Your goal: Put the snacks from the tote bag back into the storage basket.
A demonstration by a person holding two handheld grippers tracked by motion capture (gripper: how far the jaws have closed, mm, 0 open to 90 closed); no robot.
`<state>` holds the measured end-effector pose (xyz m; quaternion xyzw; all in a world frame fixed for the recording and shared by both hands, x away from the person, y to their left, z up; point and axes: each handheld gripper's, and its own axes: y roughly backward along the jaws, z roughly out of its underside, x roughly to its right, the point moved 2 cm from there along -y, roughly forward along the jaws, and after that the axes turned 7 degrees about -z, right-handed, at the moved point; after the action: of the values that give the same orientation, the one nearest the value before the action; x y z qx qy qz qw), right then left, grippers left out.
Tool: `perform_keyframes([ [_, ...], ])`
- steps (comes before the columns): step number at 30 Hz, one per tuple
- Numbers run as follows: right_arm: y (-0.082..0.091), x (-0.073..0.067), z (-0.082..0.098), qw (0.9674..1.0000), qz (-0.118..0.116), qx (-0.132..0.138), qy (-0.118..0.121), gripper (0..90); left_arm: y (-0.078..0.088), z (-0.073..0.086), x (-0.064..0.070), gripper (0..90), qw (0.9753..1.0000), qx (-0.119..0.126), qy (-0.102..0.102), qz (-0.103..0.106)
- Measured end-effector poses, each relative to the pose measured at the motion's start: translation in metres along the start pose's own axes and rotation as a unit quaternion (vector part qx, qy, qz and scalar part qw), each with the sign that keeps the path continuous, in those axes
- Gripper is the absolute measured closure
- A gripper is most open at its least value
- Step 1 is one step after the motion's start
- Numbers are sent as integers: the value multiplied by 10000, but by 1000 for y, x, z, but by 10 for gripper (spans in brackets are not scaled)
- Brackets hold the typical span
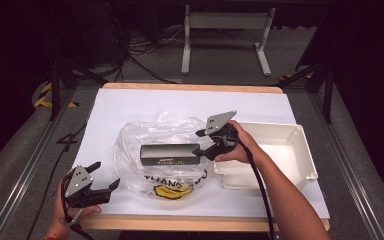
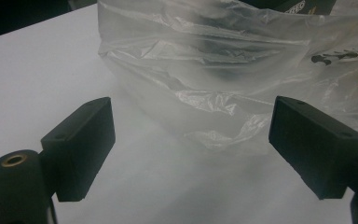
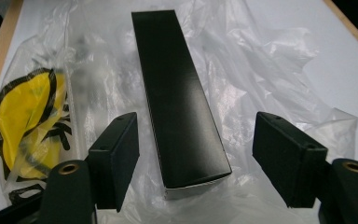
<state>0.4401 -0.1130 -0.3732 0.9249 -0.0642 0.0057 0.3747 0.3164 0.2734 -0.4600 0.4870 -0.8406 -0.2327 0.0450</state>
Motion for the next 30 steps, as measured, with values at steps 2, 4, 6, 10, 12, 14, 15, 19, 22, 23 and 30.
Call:
perform_keyframes([
  [2, -5, 1, -2, 9999, -47, -152, 54, 322, 1, 1, 1, 153, 10000, -15, 29, -5],
  [4, -11, 1, -4, 9993, -121, -318, 128, 322, 3, 3, 1, 153, 10000, -38, 21, -19],
  [6, -15, 1, -7, 9989, -148, -407, 187, 321, 5, 4, 1, 154, 10000, -58, 30, -34],
  [10, -24, 4, -12, 9974, -241, -617, 289, 320, 10, 7, 3, 154, 9999, -91, 38, -60],
  [12, -25, 4, -13, 9971, -256, -662, 286, 321, 12, 7, 5, 154, 9999, -109, 12, -68],
  [14, -29, 5, -15, 9960, -305, -775, 338, 321, 15, 8, 7, 154, 9999, -103, 41, -73],
  [15, -30, 6, -15, 9956, -309, -824, 310, 321, 17, 9, 7, 154, 9999, -103, 41, -84],
  [19, -37, 12, -17, 9930, -378, -1054, 364, 326, 26, 13, 6, 154, 9997, -64, 146, -159],
  [22, -44, 15, -17, 9897, -526, -1267, 404, 327, 31, 16, 7, 155, 9996, -66, 207, -187],
  [23, -46, 15, -17, 9887, -547, -1329, 430, 329, 32, 16, 7, 155, 9996, -59, 210, -203],
  [30, -58, 22, -15, 9857, -574, -1549, 335, 326, 35, 17, 8, 157, 9995, -61, 229, -227],
])
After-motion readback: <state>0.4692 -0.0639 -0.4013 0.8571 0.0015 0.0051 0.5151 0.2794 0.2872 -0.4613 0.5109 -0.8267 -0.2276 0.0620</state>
